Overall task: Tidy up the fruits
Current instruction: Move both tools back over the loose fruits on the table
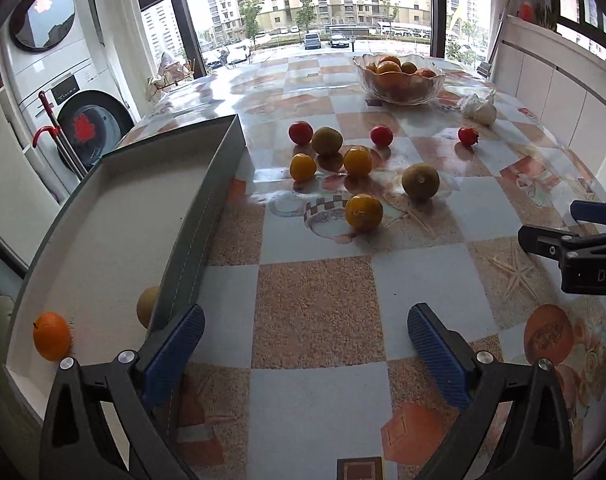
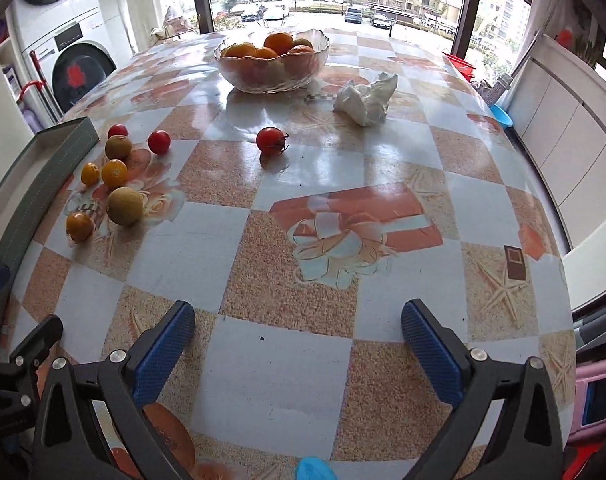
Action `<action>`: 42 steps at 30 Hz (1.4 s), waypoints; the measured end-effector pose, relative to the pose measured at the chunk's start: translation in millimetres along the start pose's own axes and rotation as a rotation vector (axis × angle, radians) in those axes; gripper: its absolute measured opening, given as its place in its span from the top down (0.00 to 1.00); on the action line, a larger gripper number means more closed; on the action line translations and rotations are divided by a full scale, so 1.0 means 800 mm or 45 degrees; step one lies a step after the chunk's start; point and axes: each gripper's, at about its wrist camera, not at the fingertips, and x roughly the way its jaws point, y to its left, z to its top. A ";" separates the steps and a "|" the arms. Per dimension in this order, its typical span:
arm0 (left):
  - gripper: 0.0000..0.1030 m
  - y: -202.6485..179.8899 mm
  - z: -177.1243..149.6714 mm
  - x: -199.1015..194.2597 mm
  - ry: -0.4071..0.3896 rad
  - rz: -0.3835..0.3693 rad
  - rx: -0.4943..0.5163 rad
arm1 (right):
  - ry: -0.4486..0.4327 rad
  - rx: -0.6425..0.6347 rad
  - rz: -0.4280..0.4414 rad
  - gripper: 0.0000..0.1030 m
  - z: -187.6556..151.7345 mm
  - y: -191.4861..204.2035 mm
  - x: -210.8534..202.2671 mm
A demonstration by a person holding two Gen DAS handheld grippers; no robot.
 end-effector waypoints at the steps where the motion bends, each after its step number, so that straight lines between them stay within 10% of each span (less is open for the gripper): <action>1: 0.01 0.000 0.002 0.003 0.005 0.000 -0.008 | -0.008 0.002 0.004 0.00 -0.002 -0.001 0.002; 42: 0.00 0.000 0.007 0.012 -0.012 -0.001 -0.056 | -0.067 0.008 -0.002 0.00 -0.006 0.001 0.004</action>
